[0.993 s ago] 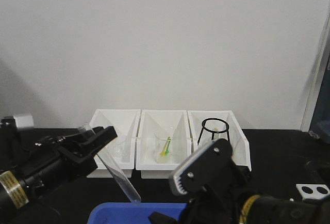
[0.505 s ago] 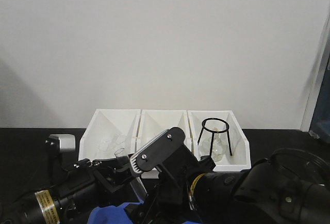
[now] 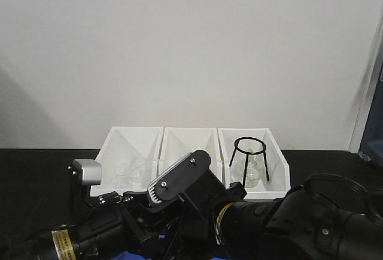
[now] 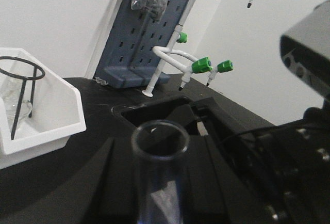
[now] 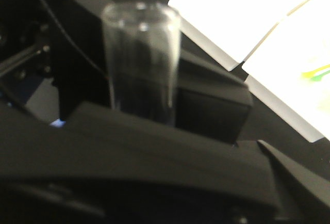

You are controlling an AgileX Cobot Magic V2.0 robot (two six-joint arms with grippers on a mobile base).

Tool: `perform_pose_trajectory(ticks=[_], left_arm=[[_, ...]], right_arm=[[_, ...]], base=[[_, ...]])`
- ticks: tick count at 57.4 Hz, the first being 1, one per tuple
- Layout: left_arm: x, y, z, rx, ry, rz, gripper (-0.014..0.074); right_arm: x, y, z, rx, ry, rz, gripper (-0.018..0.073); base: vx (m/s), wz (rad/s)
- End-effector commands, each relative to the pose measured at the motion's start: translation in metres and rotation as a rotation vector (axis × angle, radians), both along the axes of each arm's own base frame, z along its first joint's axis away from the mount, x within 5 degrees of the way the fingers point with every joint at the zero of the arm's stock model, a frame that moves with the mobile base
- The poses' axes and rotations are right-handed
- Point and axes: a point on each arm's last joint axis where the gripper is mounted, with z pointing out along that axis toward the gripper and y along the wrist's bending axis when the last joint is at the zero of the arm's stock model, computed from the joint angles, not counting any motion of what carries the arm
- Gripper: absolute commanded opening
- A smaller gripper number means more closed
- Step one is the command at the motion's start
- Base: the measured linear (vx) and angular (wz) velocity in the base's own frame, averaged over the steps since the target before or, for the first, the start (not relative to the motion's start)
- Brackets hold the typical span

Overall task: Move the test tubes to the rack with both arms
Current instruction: 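Grasp the held tube with the right gripper and open the left gripper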

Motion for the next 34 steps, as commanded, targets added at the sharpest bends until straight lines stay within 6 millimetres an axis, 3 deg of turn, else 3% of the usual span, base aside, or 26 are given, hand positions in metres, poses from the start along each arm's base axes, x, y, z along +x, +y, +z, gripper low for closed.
perform_pose_trajectory(ticks=[1,34], left_arm=[[-0.0039,-0.0017,0.0264,-0.114,-0.077,-0.026,-0.0018],[-0.0005,-0.0004,0.0208,-0.058,-0.050,0.011,-0.0018]], right_arm=[[0.0000,0.0009,0.0302,0.100,-0.115,0.015,0.0582],[-0.0007,0.0014,0.0297,0.129,-0.084,0.000,0.0458]], base=[[0.00,0.00],[0.00,0.00]])
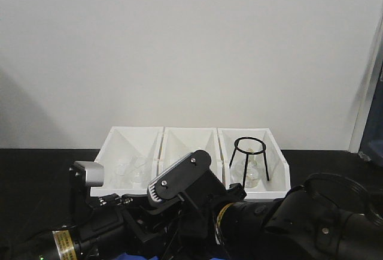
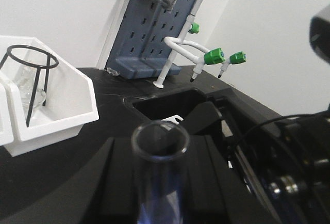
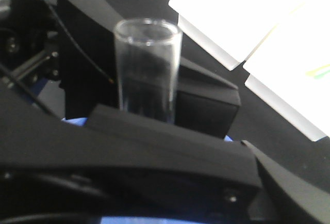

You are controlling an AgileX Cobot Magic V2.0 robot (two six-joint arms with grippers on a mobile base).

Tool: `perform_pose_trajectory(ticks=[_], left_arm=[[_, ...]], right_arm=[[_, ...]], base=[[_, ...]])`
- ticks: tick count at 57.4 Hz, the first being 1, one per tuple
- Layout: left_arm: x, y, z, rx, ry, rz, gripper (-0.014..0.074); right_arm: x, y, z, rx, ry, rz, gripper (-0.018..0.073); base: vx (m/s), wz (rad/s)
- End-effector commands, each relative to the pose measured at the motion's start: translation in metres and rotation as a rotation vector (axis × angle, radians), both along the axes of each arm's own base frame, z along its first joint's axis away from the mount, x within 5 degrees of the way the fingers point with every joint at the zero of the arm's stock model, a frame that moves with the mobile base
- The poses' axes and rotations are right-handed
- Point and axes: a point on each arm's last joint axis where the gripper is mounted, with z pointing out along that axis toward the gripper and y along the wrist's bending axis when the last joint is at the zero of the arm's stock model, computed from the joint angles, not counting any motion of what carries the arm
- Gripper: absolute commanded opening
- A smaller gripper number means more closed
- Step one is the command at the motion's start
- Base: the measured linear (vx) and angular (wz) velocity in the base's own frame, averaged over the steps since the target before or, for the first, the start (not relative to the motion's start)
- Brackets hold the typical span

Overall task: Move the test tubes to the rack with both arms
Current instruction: 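Grasp the held tube with the right gripper and open the left gripper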

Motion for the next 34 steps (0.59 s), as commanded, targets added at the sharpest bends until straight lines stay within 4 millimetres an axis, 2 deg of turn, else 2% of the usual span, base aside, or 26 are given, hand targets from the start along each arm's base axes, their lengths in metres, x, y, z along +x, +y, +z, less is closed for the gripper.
perform_pose_trajectory(ticks=[1,34], left_arm=[[-0.0025,-0.0016,0.0254,-0.100,-0.076,-0.015,-0.0018],[-0.0019,-0.0014,0.0247,-0.096,-0.070,-0.008,0.0007]], right_arm=[[-0.0004,0.0009,0.0301,0.116,-0.096,0.004,0.0454],[-0.0015,0.0012,0.0313,0.152,-0.070,-0.011,0.0158]], base=[[0.00,0.00],[0.00,0.00]])
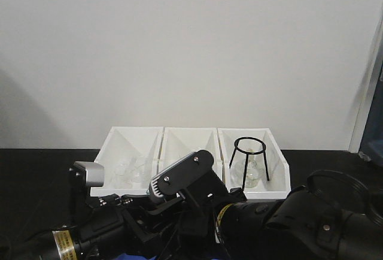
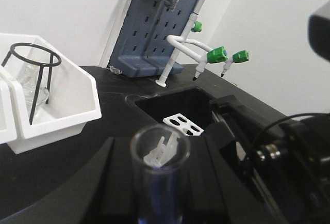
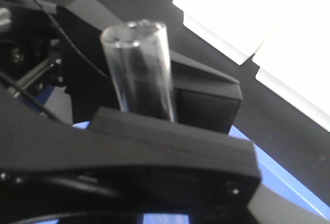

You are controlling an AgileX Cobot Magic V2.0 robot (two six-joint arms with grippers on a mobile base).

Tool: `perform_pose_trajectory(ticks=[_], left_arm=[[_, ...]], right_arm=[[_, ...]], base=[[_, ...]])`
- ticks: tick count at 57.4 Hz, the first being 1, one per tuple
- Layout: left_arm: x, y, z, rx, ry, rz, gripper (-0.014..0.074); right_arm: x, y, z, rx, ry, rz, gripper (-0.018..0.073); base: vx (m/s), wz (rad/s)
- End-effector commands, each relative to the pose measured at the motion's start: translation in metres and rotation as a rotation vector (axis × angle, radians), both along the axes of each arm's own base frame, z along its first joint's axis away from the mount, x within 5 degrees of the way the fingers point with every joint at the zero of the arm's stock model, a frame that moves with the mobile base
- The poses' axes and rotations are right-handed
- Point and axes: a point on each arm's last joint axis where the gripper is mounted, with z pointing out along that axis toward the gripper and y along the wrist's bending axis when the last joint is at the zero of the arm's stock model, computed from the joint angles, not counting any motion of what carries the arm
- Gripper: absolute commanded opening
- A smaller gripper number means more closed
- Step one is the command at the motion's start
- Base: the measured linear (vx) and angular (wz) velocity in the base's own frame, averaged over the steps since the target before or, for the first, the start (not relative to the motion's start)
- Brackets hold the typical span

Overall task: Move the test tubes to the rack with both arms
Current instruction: 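Grasp the held tube with the right gripper and open the left gripper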

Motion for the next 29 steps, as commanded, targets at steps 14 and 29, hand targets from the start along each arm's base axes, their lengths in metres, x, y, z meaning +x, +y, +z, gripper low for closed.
perform_pose_trajectory(ticks=[14,29], left_arm=[[-0.0023,-0.0016,0.0255,-0.103,-0.075,-0.014,0.0067],[-0.0009,-0.0005,0.0274,-0.133,-0.068,0.005,0.0344]], right_arm=[[-0.0014,-0.0010,0.0347,0.113,-0.124,0.007,0.0025],[-0.0016,-0.0008,0.0346,0.137,-0.102,-0.005,-0.0011]], base=[[0.00,0.00],[0.00,0.00]])
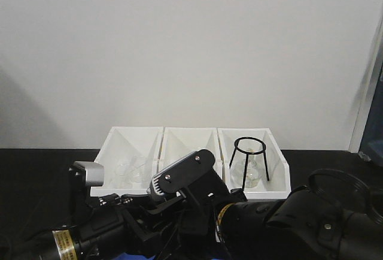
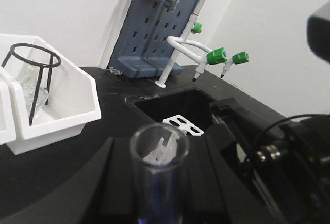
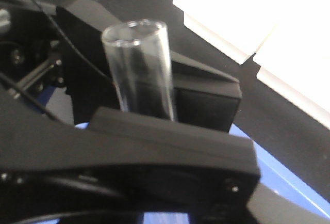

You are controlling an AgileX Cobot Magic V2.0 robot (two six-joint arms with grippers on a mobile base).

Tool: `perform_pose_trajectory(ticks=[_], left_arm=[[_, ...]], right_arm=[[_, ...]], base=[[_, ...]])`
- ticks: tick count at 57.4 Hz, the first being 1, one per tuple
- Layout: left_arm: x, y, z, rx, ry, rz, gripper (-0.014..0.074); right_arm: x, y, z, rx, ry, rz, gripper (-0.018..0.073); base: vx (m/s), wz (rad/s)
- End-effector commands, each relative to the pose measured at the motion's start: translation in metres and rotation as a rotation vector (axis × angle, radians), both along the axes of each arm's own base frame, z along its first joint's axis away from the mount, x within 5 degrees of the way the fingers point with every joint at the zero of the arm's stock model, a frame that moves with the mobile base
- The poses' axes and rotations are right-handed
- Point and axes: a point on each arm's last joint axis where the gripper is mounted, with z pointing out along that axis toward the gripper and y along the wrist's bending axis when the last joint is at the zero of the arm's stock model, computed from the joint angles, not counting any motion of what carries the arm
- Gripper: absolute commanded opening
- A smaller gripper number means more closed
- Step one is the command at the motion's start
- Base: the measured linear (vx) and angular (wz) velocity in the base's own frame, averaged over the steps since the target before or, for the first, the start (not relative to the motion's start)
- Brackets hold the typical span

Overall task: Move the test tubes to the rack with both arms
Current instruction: 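Grasp the held tube with the right gripper and open the left gripper, then carry the test tube with the right gripper above the white rack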

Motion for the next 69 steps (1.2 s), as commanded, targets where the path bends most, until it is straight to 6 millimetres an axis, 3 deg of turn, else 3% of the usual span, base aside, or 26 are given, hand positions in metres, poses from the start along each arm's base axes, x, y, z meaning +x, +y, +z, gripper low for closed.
perform_pose_trajectory(ticks=[1,11,22,39,46,51,59,63,69], left_arm=[[-0.001,-0.001,0.027,-0.128,-0.073,-0.001,0.0360],[-0.001,0.000,0.031,-0.173,-0.074,0.012,0.0477],[-0.001,0.001,0.034,-0.201,-0.082,0.016,0.0478],[0.000,0.002,0.034,-0.206,-0.078,0.024,0.0477],[0.000,0.002,0.034,-0.206,-0.078,0.024,0.0477],[0.000,0.002,0.034,-0.206,-0.078,0.024,0.0477],[0.000,0.002,0.034,-0.206,-0.078,0.024,0.0477],[0.000,0.002,0.034,-0.206,-0.078,0.024,0.0477],[0.000,0.002,0.034,-0.206,-0.078,0.024,0.0477]], right_arm=[[-0.001,-0.001,0.034,0.120,-0.117,0.000,-0.0011],[0.000,-0.003,0.034,0.120,-0.117,-0.007,-0.0011],[0.012,-0.016,0.034,0.136,-0.104,-0.071,-0.0011],[0.041,-0.061,0.036,0.125,-0.104,-0.231,-0.0008],[0.045,-0.090,0.050,0.128,-0.151,-0.302,-0.0007],[0.041,-0.116,0.071,0.136,-0.224,-0.356,-0.0008],[0.022,-0.174,0.099,0.161,-0.353,-0.509,-0.0006],[0.006,-0.204,0.101,0.173,-0.406,-0.606,-0.0007],[-0.020,-0.239,0.089,0.170,-0.482,-0.734,-0.0006]], base=[[0.00,0.00],[0.00,0.00],[0.00,0.00],[0.00,0.00],[0.00,0.00],[0.00,0.00],[0.00,0.00],[0.00,0.00],[0.00,0.00]])
